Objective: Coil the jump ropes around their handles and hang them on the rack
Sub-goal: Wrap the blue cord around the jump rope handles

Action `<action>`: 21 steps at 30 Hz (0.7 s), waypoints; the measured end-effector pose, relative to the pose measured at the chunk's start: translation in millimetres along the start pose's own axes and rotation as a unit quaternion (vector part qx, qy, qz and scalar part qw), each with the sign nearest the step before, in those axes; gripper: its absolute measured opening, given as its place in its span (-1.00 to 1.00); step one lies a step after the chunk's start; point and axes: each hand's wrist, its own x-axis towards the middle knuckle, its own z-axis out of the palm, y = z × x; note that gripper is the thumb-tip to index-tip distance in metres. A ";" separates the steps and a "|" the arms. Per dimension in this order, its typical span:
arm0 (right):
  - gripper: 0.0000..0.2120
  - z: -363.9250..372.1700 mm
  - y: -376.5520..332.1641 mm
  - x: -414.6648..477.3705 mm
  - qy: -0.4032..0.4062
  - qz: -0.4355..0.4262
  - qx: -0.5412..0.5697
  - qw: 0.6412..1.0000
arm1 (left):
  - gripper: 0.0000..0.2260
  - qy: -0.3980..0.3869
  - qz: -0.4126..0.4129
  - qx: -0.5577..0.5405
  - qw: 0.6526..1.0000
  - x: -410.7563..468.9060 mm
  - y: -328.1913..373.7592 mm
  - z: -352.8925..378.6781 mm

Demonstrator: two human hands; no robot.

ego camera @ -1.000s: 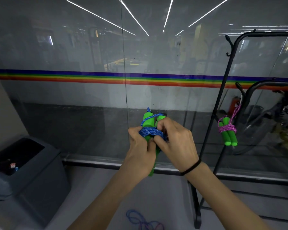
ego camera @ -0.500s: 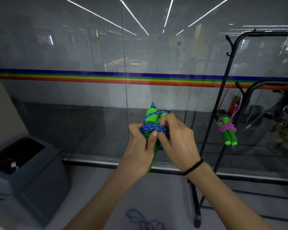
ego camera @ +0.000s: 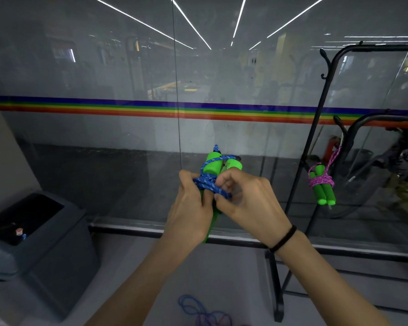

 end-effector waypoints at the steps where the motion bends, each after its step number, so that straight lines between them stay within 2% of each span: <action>1: -0.83 -0.7 0.1 -0.1 -0.005 0.006 0.006 1.000 | -0.89 -0.001 -0.003 -0.002 1.000 0.0 -0.1 0.0; 7: -0.77 -8.0 1.7 0.4 -0.032 0.020 0.082 0.996 | -0.88 -0.003 -0.010 -0.024 1.000 -2.2 0.1 -0.8; 12: -0.72 -12.7 6.6 6.0 -0.054 -0.041 0.025 0.997 | -0.89 -0.015 0.012 -0.019 1.000 -4.2 -0.4 -0.9; 18: -0.92 -16.5 14.4 15.1 -0.038 -0.113 -0.064 0.991 | -0.92 -0.041 0.020 -0.018 0.999 -4.9 -4.9 0.1; 21: -0.94 -20.6 15.2 15.5 -0.027 -0.097 -0.078 0.992 | -0.89 -0.060 0.029 -0.016 0.998 -2.3 -7.9 -2.1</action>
